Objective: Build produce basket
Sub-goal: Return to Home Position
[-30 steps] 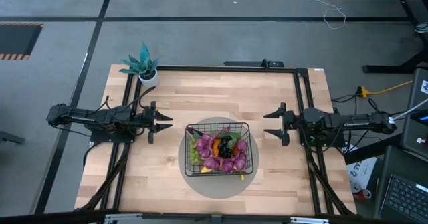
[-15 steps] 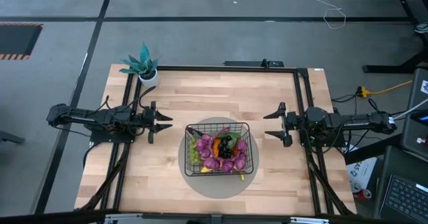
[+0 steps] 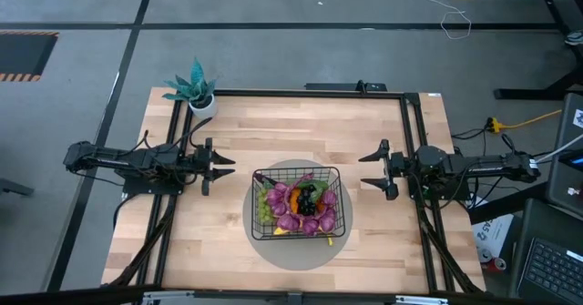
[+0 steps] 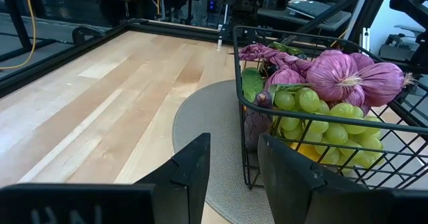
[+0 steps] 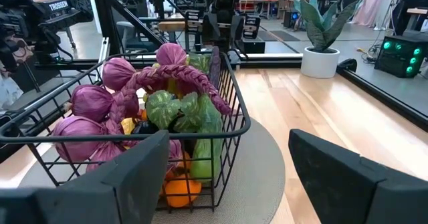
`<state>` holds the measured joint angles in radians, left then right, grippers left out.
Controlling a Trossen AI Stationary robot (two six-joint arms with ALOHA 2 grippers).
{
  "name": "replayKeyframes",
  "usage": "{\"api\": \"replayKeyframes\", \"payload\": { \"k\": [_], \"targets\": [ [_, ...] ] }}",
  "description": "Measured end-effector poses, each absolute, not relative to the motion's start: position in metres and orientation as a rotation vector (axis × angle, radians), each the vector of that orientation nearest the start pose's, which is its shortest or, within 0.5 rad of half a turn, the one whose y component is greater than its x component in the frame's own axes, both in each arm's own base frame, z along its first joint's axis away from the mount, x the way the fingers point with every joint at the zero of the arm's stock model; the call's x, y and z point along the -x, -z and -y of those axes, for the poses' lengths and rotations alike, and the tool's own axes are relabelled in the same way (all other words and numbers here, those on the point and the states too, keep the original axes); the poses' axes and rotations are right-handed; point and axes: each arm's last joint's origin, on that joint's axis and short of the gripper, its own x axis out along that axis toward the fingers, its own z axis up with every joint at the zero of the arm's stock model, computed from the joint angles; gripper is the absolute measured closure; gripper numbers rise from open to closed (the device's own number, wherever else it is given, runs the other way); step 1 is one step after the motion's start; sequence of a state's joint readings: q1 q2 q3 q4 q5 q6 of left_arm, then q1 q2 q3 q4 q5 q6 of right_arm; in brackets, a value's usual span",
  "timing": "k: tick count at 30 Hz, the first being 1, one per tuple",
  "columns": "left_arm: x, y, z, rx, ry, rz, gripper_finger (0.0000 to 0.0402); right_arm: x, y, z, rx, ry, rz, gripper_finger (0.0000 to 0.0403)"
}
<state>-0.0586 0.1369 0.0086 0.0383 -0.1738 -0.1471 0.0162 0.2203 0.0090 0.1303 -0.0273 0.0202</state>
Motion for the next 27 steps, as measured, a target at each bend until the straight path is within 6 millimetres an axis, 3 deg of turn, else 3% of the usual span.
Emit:
{"api": "replayKeyframes", "payload": {
  "k": [12,27],
  "targets": [
    [-0.105,-0.159,0.001,0.137,-0.122,-0.081,0.0280,-0.110,-0.162,-0.003,-0.021,-0.051,-0.065,0.0093],
    [-0.105,-0.159,0.001,0.137,-0.121,-0.080,0.0280,-0.095,-0.184,-0.002,-0.015,-0.053,0.178,0.0092]
  ]
}}
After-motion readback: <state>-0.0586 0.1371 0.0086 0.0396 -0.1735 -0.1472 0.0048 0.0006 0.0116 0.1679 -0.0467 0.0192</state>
